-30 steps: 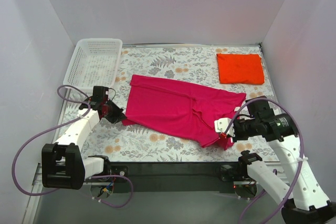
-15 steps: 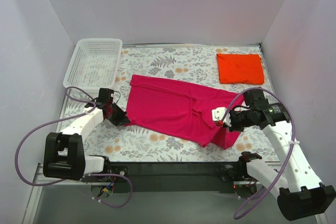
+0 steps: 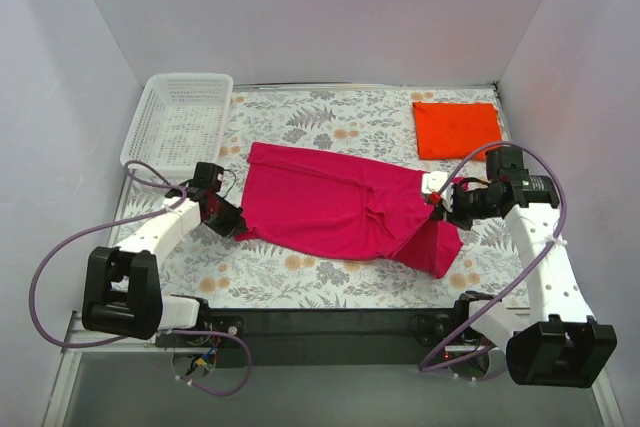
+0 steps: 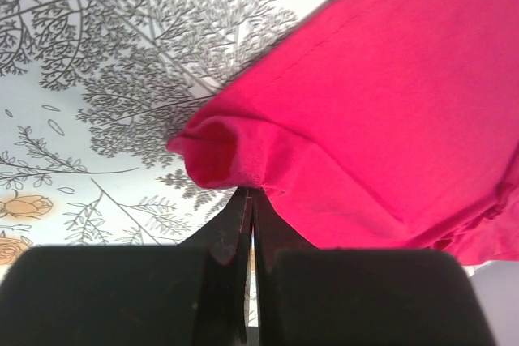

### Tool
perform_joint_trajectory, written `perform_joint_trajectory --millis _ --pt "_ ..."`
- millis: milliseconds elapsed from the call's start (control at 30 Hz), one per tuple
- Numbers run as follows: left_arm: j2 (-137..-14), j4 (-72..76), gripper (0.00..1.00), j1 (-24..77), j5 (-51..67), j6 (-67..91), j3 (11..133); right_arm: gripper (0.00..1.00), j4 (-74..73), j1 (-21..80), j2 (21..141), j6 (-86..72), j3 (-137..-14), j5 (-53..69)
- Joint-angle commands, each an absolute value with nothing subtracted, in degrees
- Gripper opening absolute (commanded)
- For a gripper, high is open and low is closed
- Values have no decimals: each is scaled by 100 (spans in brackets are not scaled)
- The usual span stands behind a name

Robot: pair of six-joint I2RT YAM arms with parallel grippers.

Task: Fold and stack the t-shirts
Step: Fold the tshirt

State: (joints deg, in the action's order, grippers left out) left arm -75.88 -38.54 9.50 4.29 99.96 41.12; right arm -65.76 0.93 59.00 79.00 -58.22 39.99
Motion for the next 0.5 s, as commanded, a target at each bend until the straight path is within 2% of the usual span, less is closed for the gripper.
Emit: perform_joint_trajectory --millis 0,467 --pt "-7417 -4060 0 958 141 10274 4525 1 -6495 -184 6099 8068 -6161 4429" --pt "-8147 -3955 0 958 263 9994 5316 1 -5951 -1010 6820 7621 -6495 4851"
